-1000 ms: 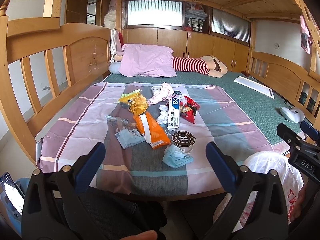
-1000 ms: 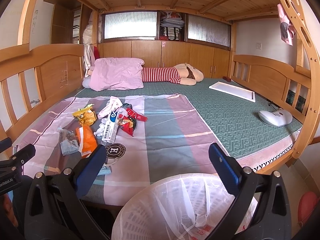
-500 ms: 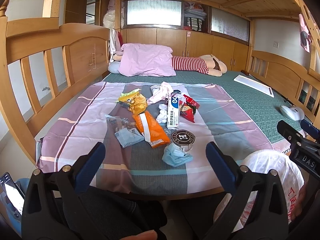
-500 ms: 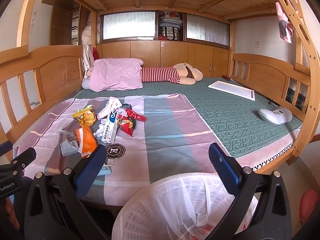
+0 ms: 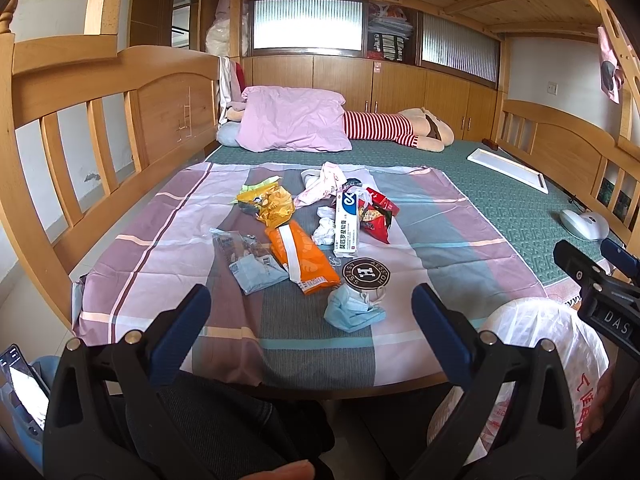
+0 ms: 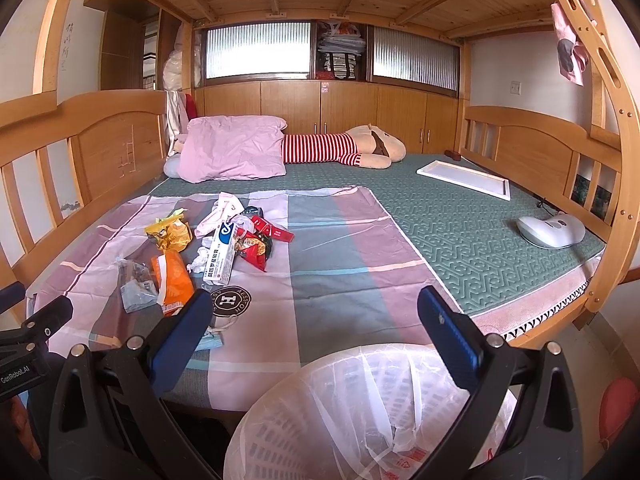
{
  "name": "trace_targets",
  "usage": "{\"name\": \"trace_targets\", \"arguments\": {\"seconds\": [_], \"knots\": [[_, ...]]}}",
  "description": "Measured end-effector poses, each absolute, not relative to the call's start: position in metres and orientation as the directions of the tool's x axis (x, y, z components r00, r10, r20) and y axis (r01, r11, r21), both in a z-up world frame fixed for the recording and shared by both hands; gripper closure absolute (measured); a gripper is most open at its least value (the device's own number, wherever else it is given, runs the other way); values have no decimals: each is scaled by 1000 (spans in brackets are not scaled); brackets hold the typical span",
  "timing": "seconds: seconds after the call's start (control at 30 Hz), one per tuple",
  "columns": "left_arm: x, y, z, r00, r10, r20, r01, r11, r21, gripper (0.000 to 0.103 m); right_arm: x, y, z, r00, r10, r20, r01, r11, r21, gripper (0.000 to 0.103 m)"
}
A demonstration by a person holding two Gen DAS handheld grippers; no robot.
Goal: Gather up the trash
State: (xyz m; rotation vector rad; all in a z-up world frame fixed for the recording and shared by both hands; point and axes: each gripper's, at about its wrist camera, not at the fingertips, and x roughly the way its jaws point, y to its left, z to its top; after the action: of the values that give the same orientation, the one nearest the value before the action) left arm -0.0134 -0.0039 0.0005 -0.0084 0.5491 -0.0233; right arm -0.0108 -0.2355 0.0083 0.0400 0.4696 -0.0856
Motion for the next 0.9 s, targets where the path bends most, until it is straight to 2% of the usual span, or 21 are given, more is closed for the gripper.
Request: {"name": "trace_targets", "arguments": {"seconds": [0.9], "knots": [[-13,-5,-8,843,-22,-537,20,1000,-9,3,-10,-234,2,883,-67,-464,89,996,27,3]]}}
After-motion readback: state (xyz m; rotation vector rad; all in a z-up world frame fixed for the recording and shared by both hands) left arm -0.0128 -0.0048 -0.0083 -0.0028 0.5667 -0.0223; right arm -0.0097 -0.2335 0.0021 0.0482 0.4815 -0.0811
